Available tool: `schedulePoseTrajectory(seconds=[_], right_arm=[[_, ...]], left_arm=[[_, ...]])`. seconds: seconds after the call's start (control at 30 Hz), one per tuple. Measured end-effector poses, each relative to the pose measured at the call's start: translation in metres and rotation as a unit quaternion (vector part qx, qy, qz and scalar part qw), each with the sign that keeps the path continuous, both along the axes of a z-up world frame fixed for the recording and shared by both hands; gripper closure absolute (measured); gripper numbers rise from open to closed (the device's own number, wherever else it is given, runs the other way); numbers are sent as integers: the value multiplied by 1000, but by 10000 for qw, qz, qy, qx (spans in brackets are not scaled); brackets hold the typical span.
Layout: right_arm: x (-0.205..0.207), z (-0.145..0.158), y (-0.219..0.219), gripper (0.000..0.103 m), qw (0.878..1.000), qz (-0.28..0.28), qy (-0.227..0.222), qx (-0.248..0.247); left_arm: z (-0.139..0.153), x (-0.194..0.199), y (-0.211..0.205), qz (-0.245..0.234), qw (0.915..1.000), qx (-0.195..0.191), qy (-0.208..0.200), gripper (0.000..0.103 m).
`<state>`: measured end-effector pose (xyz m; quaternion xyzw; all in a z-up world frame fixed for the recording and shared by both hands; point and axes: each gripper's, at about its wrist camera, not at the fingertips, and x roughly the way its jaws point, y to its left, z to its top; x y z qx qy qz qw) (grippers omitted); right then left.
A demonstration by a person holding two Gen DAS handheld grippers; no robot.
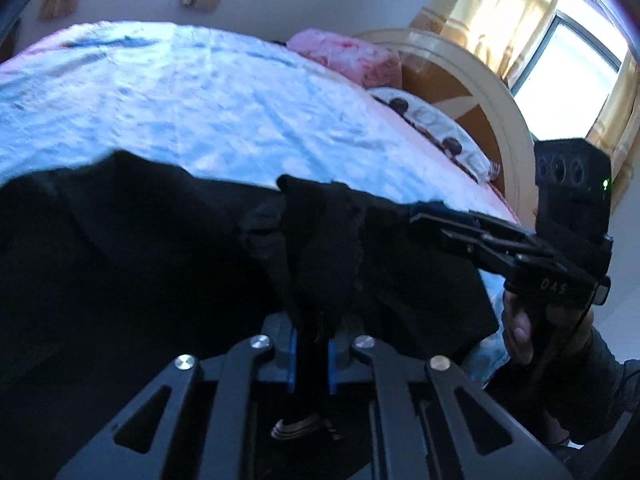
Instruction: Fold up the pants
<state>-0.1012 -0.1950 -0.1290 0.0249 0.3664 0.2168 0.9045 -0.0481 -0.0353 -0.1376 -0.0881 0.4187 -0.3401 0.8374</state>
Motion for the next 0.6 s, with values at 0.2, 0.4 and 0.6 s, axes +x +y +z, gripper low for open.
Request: schedulePoseTrajectory(seconds=[0.2, 0.4, 0.6], right_arm=[[3, -12, 15, 55, 9996, 59, 82, -259], [8, -14, 31, 55, 9956, 724, 348, 475], [51, -43, 46, 50, 9917, 567, 1011, 557]], left_arm=[[-22, 8, 10, 130, 9988, 133, 444, 91], [-17, 4, 7, 194, 9989, 393, 149, 67], [-5, -10, 29, 371, 9974, 548, -291, 32]])
